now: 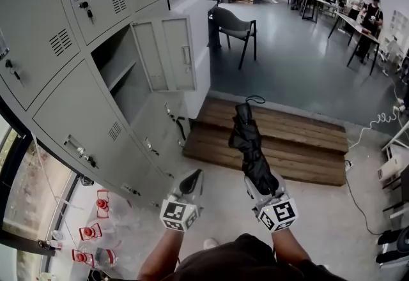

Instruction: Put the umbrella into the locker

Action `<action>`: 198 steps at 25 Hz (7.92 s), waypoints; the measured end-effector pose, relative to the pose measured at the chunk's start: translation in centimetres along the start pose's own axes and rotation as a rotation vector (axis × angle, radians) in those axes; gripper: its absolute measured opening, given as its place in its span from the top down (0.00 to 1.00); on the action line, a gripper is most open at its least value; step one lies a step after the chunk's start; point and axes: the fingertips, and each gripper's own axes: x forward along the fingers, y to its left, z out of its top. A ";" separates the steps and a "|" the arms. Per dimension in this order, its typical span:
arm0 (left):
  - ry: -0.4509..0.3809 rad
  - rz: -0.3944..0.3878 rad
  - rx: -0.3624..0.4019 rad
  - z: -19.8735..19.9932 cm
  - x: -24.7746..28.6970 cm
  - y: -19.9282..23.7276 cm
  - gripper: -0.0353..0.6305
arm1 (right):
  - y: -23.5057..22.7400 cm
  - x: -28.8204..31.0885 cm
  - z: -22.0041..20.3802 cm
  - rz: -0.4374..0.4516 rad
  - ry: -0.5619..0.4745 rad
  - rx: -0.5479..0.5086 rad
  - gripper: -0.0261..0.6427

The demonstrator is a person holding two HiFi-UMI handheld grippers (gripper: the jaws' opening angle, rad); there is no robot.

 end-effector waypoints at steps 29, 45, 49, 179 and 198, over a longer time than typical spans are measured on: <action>0.062 0.339 -0.002 -0.7 10.8 8.7 0.94 | -8.1 17.6 -2.3 0.345 0.040 -0.023 0.61; 0.064 0.582 0.005 -0.9 9.1 14.5 0.94 | -5.5 25.6 -3.7 0.555 0.051 0.004 0.61; 0.051 0.601 -0.001 -0.8 9.1 17.1 0.94 | -4.0 28.3 -3.8 0.585 0.067 -0.021 0.61; -0.020 1.149 -0.093 0.2 0.3 38.6 0.94 | 21.1 55.4 -4.7 1.039 0.159 -0.282 0.64; -0.037 1.084 -0.037 2.3 2.2 38.3 0.94 | 18.5 54.8 -2.7 0.957 0.110 -0.175 0.96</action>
